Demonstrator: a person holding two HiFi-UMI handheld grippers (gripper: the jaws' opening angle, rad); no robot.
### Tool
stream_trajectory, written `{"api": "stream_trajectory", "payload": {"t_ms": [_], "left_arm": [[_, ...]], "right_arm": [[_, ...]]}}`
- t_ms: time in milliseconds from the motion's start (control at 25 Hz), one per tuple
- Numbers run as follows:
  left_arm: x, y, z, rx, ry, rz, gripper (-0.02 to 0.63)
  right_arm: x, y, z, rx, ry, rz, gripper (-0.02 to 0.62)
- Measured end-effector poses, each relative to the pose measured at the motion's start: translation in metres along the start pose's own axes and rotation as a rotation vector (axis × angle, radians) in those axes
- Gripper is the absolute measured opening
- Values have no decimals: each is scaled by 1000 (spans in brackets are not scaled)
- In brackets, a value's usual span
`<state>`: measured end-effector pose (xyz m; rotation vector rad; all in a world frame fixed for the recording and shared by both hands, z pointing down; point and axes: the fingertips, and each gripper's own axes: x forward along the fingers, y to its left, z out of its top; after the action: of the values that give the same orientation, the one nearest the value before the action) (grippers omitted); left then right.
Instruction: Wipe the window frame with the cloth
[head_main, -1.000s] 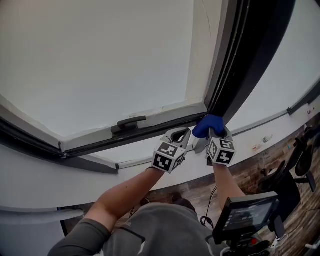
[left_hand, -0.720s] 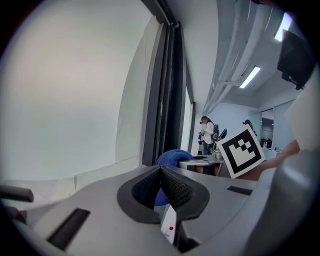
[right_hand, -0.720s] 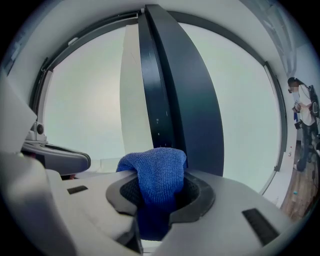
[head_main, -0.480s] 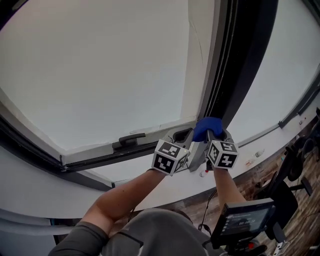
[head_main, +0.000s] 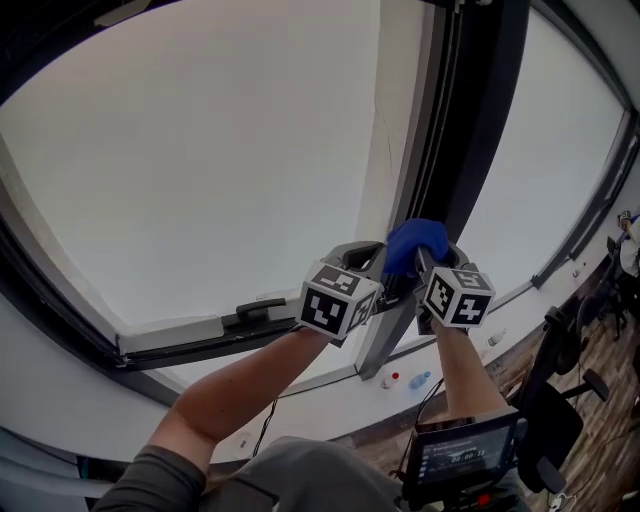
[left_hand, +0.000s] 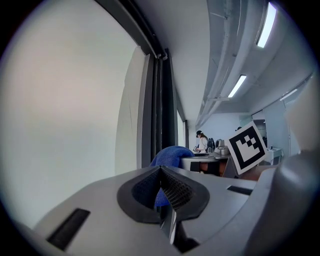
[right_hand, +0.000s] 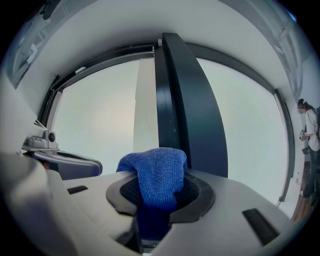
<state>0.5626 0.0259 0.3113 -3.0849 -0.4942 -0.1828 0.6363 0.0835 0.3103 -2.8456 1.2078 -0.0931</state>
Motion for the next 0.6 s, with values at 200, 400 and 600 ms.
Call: {"api": "stream_trajectory", "payload": {"t_ms": [200,400,600], "left_arm": [[-4,0,44,25,-40,-15,8],[-6,3,89,50,-89,-16,8],[-9,0,136,84,-138,-31,9]], "right_arm": [[0,1,52,-13,-60,7,120],[0,4,95,-38,-104,18,120],[0,9,142,-57,-155,32,120]]}}
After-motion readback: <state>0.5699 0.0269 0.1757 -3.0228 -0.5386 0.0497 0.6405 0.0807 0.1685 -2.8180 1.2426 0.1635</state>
